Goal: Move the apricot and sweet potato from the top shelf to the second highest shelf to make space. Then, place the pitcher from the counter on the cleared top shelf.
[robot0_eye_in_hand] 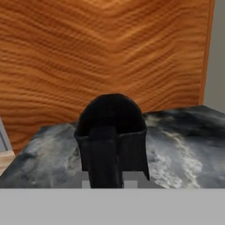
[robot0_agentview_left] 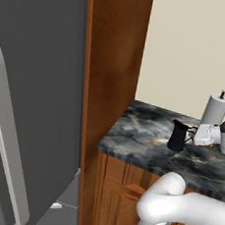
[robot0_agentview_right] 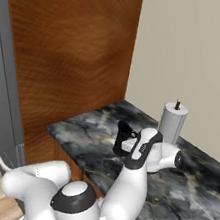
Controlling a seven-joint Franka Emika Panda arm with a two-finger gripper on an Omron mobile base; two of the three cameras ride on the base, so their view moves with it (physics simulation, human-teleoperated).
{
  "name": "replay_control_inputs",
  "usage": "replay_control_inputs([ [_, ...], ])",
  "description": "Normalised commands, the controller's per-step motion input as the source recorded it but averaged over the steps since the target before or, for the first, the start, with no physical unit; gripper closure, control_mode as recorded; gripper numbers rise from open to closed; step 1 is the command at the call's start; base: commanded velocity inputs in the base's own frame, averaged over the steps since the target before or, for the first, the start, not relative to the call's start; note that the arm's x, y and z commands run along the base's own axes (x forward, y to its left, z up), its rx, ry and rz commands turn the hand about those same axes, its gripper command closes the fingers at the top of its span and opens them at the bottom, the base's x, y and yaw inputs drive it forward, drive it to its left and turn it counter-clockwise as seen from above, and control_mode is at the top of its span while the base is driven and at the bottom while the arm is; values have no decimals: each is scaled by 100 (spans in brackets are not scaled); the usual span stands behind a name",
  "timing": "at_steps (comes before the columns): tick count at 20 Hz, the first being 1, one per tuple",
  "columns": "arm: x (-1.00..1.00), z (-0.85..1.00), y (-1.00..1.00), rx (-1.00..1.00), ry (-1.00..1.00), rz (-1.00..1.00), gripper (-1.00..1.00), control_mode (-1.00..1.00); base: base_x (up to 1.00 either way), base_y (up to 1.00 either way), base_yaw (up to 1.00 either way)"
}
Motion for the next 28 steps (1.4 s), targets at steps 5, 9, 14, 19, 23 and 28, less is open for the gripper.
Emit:
replay_control_inputs([
  [5,-7,0,1,0,-1,1,100,-100,0,0,0],
  [9,-37,10,17,0,-14,0,100,-100,0,0,0],
  [14,-50,37,31,-1,-19,0,100,-100,0,0,0],
  [19,-42,46,57,-7,-9,-6,100,-100,0,0,0],
  [23,-41,53,63,-11,0,-15,100,-100,0,0,0],
  [28,-41,56,51,-5,2,-28,100,-100,0,0,0],
])
